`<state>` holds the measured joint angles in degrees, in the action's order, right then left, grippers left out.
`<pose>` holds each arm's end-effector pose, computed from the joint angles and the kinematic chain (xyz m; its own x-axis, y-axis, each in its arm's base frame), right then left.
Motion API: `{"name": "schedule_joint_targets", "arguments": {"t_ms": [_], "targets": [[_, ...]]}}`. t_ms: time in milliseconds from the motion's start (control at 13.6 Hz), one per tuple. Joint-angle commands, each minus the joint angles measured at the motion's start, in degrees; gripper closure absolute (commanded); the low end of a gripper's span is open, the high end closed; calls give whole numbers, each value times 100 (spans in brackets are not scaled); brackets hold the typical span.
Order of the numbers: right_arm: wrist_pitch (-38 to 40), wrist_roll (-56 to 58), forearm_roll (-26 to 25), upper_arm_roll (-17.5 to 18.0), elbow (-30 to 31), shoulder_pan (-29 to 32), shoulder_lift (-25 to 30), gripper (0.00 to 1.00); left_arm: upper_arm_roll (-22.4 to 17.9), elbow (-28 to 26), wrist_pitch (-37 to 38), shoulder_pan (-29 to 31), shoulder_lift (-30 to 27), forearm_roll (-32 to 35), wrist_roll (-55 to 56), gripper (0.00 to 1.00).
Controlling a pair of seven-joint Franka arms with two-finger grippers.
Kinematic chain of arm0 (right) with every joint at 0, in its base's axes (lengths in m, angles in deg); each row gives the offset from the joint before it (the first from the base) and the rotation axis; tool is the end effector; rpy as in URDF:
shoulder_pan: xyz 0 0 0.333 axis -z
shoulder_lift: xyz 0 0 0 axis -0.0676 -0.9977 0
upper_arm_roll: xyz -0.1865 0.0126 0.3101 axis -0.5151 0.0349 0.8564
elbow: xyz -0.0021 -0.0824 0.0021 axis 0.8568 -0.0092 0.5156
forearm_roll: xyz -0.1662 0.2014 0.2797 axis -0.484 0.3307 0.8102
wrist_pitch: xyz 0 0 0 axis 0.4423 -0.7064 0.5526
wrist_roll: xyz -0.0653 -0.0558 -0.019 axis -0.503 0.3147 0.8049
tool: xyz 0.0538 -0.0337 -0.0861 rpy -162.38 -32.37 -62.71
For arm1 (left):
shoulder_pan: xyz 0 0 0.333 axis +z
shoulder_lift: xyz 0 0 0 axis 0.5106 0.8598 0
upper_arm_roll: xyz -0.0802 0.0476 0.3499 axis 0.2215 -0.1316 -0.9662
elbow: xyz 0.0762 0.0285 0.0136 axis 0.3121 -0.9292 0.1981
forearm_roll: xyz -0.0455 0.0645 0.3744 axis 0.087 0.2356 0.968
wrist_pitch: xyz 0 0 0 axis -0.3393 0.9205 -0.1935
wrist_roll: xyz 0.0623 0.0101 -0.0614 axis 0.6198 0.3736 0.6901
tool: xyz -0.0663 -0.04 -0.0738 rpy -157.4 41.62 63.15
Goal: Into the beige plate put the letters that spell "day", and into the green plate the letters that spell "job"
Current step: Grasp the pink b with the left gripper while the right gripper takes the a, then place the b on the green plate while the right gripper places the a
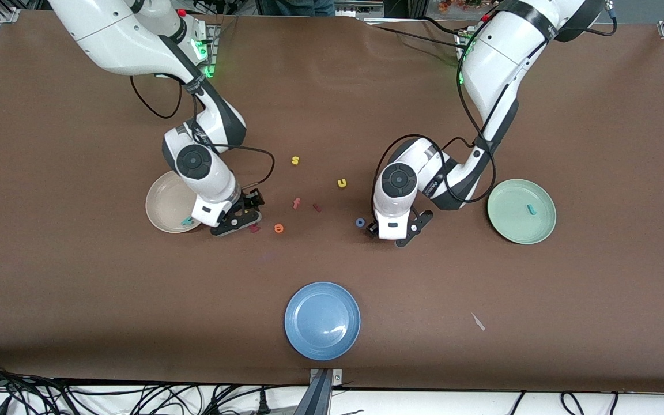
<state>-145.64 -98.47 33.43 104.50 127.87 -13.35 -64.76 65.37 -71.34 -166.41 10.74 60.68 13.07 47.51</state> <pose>0.5817 0.2781 0.2416 0.9209 0.3882 0.0347 0.3889 -0.9211 -0.0192 0.6086 -0.3794 0.2155 0.7016 0.7126 -0.0073 0.7111 -0.7007 -0.0576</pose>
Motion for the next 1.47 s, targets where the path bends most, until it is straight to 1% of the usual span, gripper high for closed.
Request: {"name": "schedule_joint_targets", "arguments": {"t_ms": [0, 147, 368, 442, 515, 589, 662, 736, 810, 883, 957, 1030, 1178, 1251, 1325, 1398], "targets": [[-136, -152, -178, 11, -122, 7, -191, 15, -80, 149, 51, -86, 83, 215, 157, 25], [-267, -152, -231, 2, -122, 16, -261, 16, -89, 218, 51, -95, 153, 215, 219, 25], [-408, -152, -301, -15, -122, 16, -367, 21, -89, 430, 60, -121, 329, 215, 430, 26], [-417, -152, -301, -24, -122, 16, -367, 24, -89, 430, 60, -139, 320, 215, 465, 26], [-417, -152, -301, -33, -122, 16, -367, 25, -89, 447, 60, -139, 320, 215, 483, 26], [-417, -161, -310, -33, -105, 16, -376, 27, -89, 474, 68, -139, 320, 215, 509, 27], [-417, -161, -319, -59, -87, 16, -376, 27, -89, 474, 77, -139, 320, 215, 509, 34], [-417, -161, -336, -77, -78, 16, -376, 30, -89, 474, 77, -139, 320, 215, 518, 43], [-417, -152, -345, -129, -61, 25, -367, 31, -89, 474, 77, -139, 320, 215, 553, 49], [-417, -109, -345, -156, -52, 34, -367, 34, -89, 474, 77, -139, 320, 215, 570, 52], [-417, -108, -345, -191, -43, 34, -367, 35, -89, 474, 77, -139, 329, 215, 579, 52], [-417, -99, -345, -191, -34, 34, -367, 36, -89, 474, 69, -122, 320, 215, 571, 55], [-417, -108, -345, -191, -17, 34, -367, 41, -80, 474, 69, -77, 320, 215, 544, 72], [-417, -108, -345, -191, -17, 34, -367, 44, -80, 474, 69, -69, 320, 224, 527, 75], [-417, -108, -345, -191, -17, 42, -367, 46, -89, 474, 69, -69, 320, 242, 483, 75], [-417, -117, -345, -191, -8, 43, -367, 47, -89, 474, 69, -60, 311, 242, 413, 77]]}}
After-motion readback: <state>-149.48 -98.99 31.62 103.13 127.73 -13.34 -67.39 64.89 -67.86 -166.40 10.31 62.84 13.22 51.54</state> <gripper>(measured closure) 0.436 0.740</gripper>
